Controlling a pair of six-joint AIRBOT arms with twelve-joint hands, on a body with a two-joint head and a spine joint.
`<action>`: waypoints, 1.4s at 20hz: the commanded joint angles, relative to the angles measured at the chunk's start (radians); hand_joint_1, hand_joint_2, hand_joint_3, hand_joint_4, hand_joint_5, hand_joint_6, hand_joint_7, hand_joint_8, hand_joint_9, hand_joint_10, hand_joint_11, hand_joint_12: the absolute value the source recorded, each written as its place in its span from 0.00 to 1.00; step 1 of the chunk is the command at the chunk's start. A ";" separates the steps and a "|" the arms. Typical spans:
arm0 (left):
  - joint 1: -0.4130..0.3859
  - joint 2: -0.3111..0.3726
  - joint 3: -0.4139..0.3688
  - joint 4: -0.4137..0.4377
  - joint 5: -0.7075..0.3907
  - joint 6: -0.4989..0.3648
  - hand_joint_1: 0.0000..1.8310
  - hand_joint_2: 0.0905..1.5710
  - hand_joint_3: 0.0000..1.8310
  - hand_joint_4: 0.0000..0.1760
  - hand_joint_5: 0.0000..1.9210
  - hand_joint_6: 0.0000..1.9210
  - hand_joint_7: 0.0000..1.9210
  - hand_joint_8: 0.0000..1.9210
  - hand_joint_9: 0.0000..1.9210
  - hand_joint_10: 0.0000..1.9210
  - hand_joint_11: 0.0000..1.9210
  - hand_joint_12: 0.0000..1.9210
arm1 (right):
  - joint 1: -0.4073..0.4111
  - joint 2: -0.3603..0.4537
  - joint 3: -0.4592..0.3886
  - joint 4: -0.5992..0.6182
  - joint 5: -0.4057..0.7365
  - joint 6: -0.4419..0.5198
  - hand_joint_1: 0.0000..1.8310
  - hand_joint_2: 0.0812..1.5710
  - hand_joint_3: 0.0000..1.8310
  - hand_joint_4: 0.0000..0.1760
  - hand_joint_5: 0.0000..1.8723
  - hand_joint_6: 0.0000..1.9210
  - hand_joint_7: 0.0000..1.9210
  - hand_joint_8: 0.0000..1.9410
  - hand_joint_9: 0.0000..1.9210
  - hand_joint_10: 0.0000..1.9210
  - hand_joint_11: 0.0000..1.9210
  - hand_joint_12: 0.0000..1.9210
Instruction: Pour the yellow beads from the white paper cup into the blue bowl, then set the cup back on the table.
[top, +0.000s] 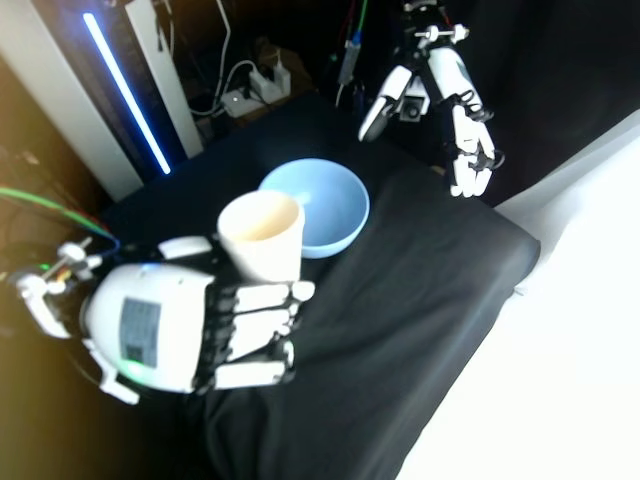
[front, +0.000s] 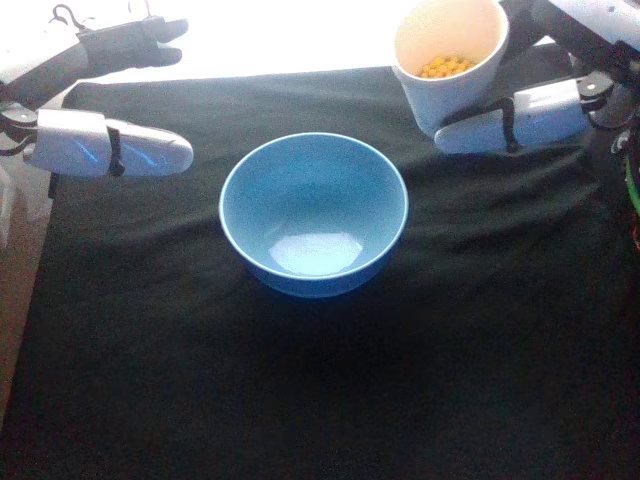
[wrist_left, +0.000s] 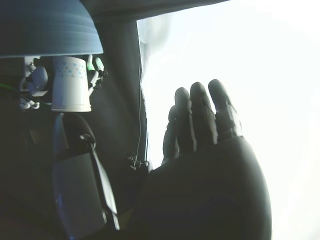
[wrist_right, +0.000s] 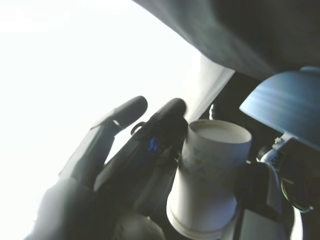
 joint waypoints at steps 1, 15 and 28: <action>-0.006 -0.002 0.006 -0.032 -0.113 -0.011 0.41 0.52 0.00 0.04 0.11 0.00 0.21 0.00 0.15 0.00 0.00 0.30 | 0.030 0.003 0.007 -0.006 0.081 0.012 0.69 0.64 0.00 0.00 0.67 0.20 0.60 0.42 0.56 0.29 0.28 0.73; -0.005 -0.002 0.008 -0.032 -0.114 -0.017 0.40 0.53 0.00 0.00 0.11 0.00 0.20 0.00 0.16 0.00 0.00 0.36 | 0.183 -0.005 0.012 -0.311 -0.101 0.012 0.69 0.66 0.00 0.00 0.68 0.16 0.48 0.67 0.34 0.80 0.24 1.00; -0.005 -0.001 0.011 -0.032 -0.115 -0.021 0.39 0.53 0.00 0.00 0.11 0.00 0.20 0.00 0.15 0.00 0.00 0.36 | 0.282 -0.019 -0.008 -0.518 -0.183 0.012 0.61 0.64 0.00 0.42 0.63 0.32 0.38 0.47 0.17 0.68 0.00 0.78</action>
